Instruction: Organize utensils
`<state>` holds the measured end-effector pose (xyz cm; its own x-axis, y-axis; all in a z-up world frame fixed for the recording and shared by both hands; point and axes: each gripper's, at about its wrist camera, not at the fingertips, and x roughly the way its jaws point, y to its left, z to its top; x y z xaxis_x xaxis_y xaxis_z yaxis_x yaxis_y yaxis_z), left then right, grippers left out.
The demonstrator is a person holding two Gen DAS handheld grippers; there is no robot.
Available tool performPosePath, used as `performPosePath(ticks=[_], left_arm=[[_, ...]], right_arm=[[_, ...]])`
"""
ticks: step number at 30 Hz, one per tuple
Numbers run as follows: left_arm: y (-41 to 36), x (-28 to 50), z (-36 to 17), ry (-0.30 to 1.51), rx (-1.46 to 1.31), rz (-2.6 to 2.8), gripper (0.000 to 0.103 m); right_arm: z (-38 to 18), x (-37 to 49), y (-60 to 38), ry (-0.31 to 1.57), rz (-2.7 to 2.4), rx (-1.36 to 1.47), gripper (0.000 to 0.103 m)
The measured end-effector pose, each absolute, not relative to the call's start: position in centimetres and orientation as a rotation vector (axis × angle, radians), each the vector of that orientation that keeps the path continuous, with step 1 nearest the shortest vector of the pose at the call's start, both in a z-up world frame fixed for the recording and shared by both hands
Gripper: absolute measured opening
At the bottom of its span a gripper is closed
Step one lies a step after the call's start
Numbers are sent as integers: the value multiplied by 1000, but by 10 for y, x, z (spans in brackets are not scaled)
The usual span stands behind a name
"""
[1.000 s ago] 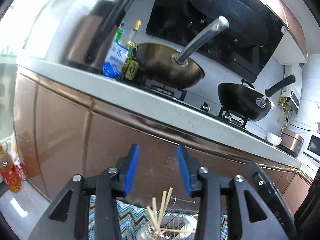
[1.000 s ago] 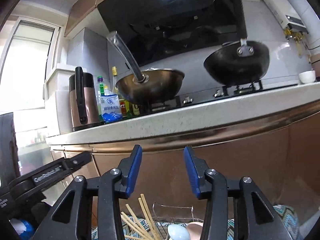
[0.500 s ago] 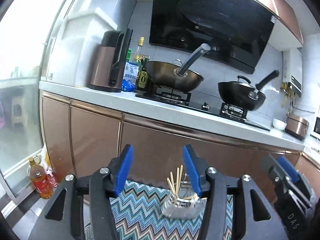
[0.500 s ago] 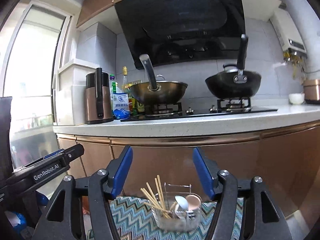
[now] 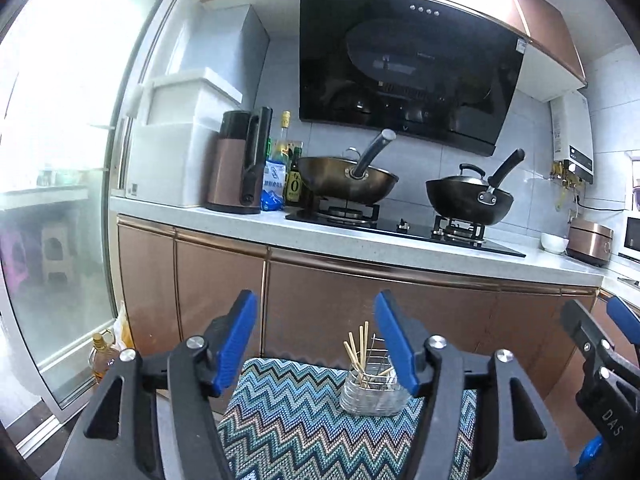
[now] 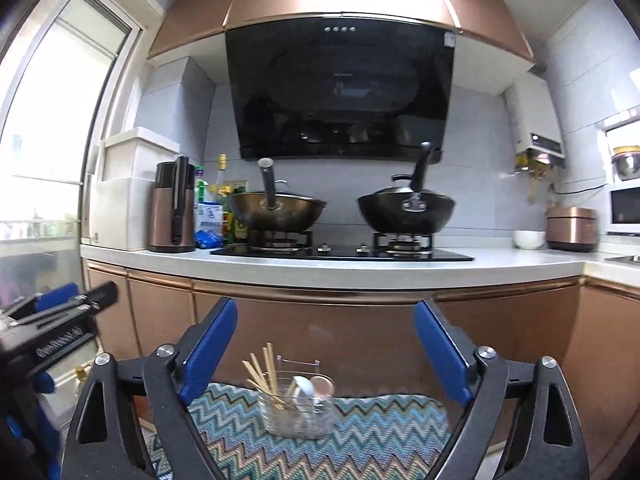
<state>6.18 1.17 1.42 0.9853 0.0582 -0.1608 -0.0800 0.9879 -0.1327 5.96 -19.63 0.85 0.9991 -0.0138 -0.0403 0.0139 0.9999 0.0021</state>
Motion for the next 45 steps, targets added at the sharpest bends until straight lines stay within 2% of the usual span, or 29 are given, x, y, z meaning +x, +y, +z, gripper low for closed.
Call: performPosePath(ticks=[8, 16, 29, 45], left_arm=[[12, 37, 17, 140, -116, 87, 65], [11, 28, 11, 143, -90, 114, 67], [10, 23, 9, 125, -30, 226, 77], [11, 21, 6, 95, -5, 251, 78]], right_arm=[[6, 40, -209, 65, -107, -20, 98], [-2, 29, -217, 89, -171, -33, 98], [-4, 21, -230, 83, -211, -29, 100], [-6, 16, -235, 75, -228, -35, 102]])
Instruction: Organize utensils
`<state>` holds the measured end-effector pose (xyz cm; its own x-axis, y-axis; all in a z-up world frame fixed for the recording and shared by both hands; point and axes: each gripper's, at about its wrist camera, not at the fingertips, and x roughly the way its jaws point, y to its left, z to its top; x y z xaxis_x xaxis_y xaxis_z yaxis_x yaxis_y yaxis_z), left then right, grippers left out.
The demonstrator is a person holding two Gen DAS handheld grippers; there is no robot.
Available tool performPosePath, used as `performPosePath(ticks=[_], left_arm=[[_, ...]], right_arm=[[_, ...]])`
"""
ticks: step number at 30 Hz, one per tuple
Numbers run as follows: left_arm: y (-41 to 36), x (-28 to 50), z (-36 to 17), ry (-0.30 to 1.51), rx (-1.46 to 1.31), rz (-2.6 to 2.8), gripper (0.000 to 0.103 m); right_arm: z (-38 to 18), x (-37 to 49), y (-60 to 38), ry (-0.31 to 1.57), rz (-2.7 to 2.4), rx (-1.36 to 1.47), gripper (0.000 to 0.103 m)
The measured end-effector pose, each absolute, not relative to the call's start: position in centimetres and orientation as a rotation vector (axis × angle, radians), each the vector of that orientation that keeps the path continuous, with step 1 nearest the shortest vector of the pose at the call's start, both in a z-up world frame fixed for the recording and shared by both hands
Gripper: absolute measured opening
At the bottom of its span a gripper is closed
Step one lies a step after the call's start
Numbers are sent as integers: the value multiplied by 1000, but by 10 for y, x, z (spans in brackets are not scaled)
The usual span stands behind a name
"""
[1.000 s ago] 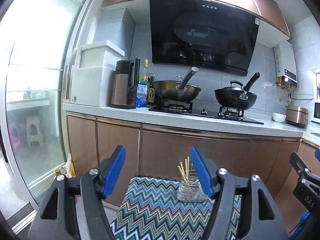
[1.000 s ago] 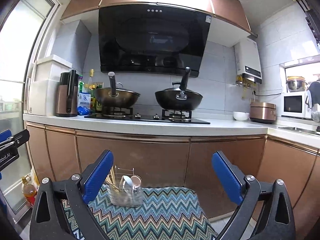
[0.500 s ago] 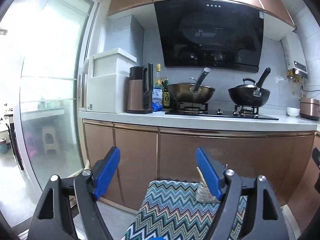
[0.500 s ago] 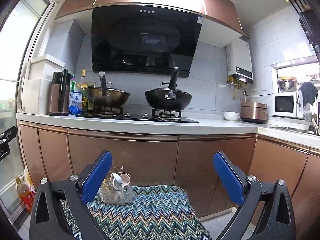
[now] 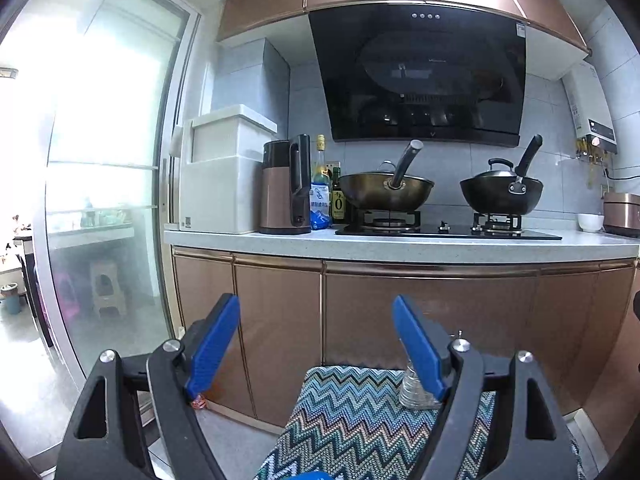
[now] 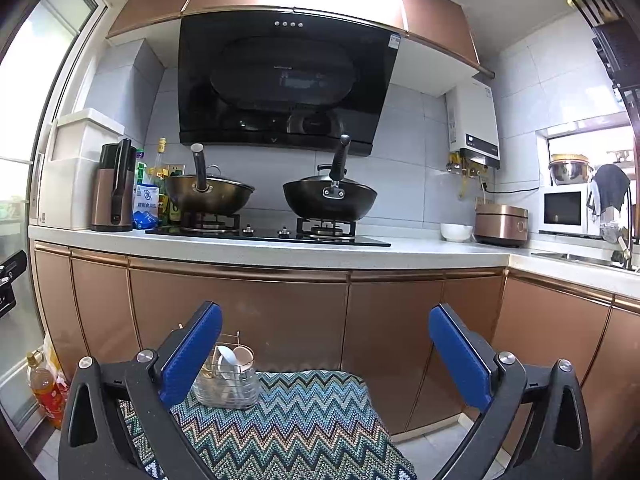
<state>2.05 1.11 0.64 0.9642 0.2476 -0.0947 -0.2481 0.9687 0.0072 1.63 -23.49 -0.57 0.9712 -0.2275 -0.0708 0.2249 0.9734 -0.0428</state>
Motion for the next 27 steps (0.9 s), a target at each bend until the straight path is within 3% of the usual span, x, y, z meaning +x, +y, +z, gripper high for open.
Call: performPosePath(ticks=[27], left_arm=[[13, 16, 9, 96, 0, 249, 78]], right_arm=[[-3, 11, -235, 71, -225, -39, 103]])
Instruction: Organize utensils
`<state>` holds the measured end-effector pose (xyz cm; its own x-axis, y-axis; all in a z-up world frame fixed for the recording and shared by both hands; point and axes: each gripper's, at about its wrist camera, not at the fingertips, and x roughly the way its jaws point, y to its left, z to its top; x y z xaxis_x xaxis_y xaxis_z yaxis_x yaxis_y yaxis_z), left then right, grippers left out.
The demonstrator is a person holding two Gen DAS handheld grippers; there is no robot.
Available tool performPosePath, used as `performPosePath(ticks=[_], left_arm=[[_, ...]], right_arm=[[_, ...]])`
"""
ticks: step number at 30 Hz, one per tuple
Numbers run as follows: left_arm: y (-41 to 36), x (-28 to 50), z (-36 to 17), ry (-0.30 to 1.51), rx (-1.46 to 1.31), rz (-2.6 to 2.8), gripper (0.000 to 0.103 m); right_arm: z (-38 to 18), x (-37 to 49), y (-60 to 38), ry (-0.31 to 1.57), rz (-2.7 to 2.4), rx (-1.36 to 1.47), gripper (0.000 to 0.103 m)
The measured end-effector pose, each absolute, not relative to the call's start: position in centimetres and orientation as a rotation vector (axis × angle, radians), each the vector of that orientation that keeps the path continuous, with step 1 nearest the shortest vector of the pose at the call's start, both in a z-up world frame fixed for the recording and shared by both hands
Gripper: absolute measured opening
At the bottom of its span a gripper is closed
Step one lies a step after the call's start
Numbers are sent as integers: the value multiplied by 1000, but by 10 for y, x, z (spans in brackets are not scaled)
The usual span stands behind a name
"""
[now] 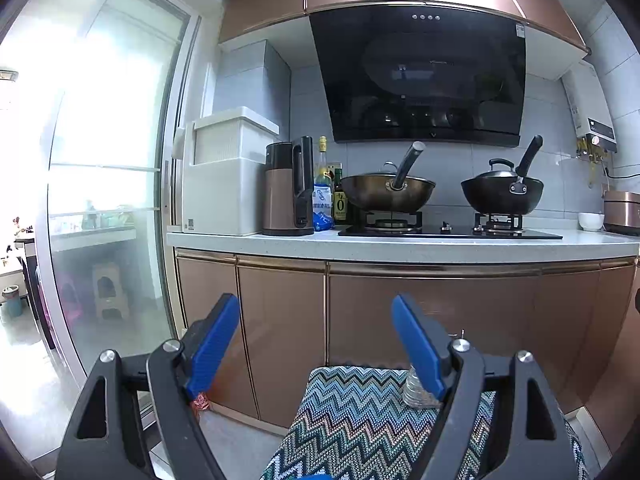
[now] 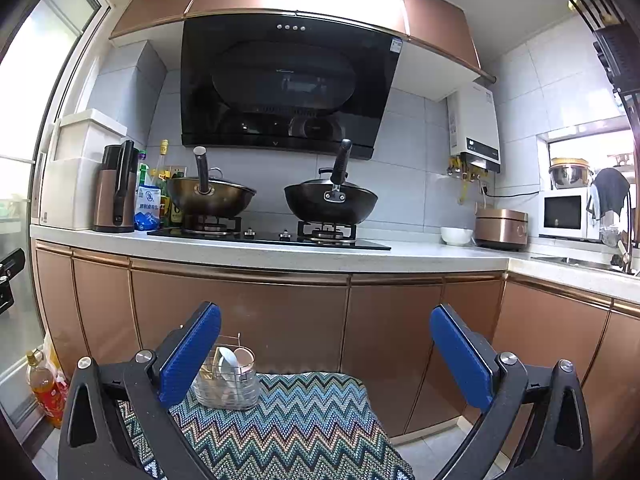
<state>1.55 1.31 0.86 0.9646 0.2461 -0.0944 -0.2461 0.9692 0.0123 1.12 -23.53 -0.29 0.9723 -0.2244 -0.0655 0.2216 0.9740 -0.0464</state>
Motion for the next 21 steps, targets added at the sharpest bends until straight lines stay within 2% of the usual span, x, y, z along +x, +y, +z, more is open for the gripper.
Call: performPosePath(ticks=[21], left_arm=[[2, 13, 5, 94, 23, 231, 78]], right_arm=[[-7, 12, -235, 80, -225, -40, 103]])
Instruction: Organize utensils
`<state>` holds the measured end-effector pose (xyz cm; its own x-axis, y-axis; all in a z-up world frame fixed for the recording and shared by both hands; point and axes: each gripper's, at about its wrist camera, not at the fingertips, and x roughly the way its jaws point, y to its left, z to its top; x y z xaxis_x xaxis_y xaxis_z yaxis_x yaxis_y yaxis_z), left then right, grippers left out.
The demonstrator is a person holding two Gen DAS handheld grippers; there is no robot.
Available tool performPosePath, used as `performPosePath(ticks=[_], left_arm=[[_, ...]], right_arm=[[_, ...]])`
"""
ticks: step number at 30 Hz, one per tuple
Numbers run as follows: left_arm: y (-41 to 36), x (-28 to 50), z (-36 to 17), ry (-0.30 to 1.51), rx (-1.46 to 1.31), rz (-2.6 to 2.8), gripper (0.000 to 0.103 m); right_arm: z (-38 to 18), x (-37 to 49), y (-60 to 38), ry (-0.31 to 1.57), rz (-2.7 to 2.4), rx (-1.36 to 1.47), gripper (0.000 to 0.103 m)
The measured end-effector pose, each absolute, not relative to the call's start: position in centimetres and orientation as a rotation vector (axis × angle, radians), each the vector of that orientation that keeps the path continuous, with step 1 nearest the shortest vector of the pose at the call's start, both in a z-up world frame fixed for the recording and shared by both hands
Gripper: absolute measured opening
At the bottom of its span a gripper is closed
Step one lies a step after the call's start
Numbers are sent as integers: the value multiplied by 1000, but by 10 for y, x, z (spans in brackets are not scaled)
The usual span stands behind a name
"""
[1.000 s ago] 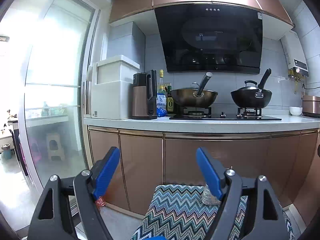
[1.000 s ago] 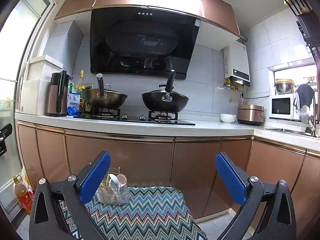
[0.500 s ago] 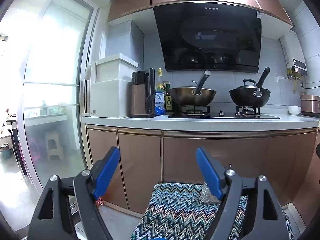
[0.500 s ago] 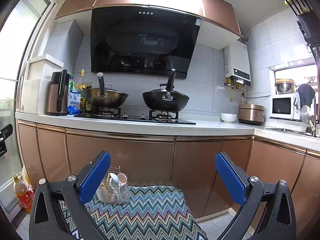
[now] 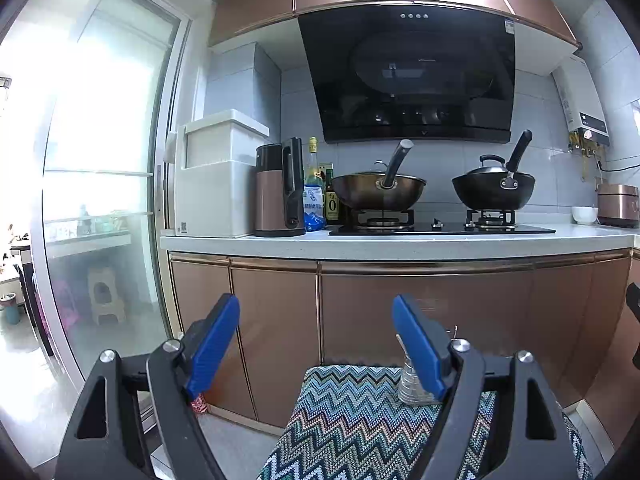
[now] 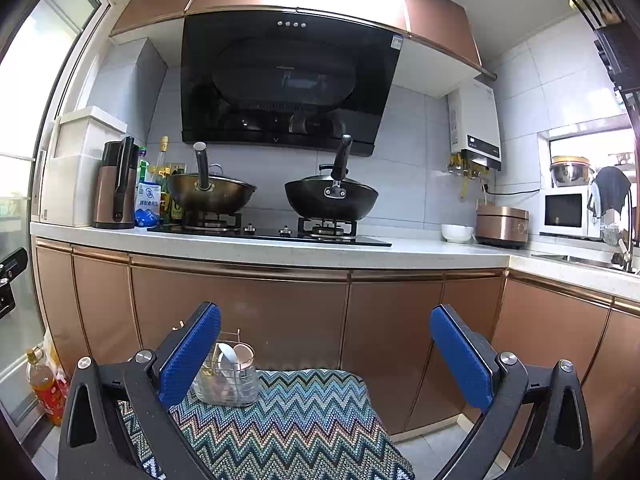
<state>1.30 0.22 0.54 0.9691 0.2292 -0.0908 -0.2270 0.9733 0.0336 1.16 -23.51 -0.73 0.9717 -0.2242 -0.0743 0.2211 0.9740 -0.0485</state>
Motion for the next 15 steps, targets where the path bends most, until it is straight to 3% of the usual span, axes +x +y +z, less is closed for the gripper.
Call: performPosePath(ticks=[15], left_arm=[[-2, 12, 6, 93, 25, 224, 78]], right_arm=[[-7, 11, -237, 82, -230, -38, 103]])
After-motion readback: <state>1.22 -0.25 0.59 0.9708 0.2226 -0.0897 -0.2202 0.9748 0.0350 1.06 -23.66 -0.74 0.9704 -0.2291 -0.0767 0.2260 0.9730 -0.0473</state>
